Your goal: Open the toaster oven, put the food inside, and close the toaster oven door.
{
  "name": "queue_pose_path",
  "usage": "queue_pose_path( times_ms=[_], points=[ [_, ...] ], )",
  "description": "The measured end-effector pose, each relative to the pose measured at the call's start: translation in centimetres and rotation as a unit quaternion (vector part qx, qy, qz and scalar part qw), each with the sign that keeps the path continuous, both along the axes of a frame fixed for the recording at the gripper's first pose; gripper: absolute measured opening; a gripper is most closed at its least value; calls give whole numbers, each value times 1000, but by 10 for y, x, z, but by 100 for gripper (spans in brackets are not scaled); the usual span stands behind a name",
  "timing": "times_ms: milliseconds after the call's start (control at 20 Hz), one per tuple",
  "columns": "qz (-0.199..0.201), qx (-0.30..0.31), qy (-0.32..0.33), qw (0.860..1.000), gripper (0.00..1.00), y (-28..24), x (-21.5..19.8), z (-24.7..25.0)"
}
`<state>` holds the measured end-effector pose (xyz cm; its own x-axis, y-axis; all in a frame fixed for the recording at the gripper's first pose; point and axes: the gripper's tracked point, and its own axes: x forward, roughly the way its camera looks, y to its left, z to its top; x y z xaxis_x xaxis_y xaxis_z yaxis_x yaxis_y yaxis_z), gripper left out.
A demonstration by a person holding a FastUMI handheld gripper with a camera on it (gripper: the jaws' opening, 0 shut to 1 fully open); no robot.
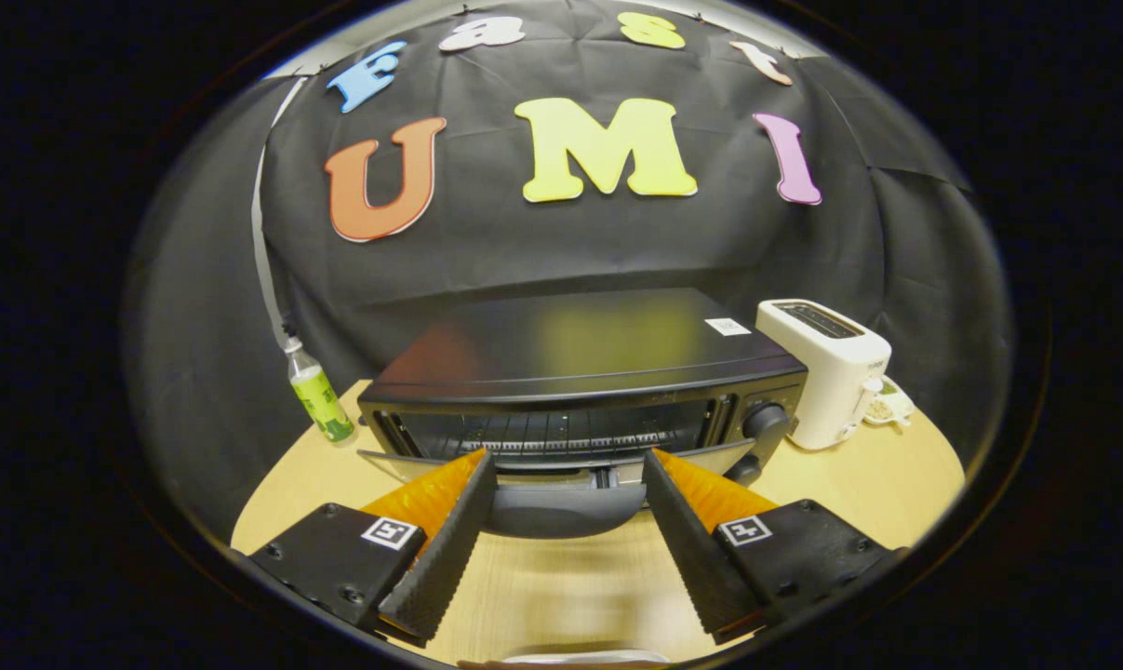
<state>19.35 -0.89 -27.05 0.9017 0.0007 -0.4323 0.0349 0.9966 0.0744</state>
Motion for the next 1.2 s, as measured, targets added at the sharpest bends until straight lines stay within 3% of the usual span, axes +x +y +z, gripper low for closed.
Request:
queue_pose_path(
  times_ms=[600,1200],
  points=[
    [-5,-50,58,997,100,4,-62,-48],
    [2,-42,119,992,100,3,-96,-119]
  ],
)
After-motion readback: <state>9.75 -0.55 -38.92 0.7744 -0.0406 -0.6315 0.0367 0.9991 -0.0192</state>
